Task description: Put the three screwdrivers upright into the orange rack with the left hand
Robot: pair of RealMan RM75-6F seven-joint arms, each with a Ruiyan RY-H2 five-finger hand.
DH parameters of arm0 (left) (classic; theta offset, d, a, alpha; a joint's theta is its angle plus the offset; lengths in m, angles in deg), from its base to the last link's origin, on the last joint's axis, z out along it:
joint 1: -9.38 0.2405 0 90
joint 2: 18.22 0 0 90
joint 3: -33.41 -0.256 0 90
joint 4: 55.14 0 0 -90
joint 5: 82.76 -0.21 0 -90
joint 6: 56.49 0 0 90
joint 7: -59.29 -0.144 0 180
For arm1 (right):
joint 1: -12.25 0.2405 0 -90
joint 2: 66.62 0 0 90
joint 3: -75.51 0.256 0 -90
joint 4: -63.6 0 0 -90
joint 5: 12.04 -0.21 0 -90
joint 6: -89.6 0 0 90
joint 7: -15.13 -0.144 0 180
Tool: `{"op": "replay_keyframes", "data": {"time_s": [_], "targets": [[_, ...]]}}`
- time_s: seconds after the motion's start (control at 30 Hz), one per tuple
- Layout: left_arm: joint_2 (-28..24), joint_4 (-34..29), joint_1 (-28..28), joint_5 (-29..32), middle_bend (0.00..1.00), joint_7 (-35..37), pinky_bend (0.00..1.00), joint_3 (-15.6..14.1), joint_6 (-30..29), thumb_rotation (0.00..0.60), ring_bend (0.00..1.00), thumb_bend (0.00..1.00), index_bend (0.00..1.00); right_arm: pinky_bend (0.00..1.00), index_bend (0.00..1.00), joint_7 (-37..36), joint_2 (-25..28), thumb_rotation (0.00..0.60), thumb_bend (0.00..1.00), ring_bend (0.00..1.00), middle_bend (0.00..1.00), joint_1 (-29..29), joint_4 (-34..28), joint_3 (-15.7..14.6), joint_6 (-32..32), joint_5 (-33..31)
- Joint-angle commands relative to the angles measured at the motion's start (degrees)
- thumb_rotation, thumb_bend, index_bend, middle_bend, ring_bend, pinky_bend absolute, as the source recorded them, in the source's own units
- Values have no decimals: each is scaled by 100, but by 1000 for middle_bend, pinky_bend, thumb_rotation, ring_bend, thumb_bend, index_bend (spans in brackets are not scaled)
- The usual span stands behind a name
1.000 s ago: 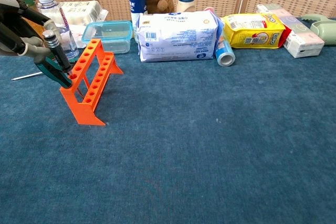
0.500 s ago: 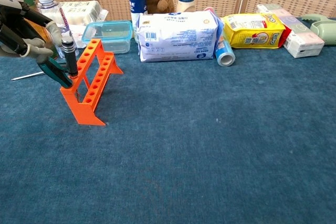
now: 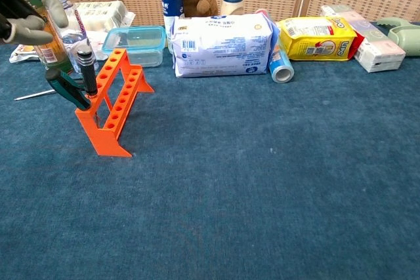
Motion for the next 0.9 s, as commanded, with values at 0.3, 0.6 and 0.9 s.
{"op": "replay_keyframes", "data": {"time_s": [0.3,0.6,0.9], "targets": [[436,-255,-154,131,791,-949,908,-108,-737,600,884,267,339,48,63,-48,15,600,0,63,1,-9,16,2,-35,4],[399,-478,-246,421,788,-1302,908,-63,-1034,600,884,231,293,50,63,-69,24,600,0,65,1,-9,10,-7,-38,19],[562,-472,-476,795,787,-1629,908,-30,-1126,600,884,230,293,50,63,-10,1,600,0,65,1,23,-3,-6,49,-15]]}}
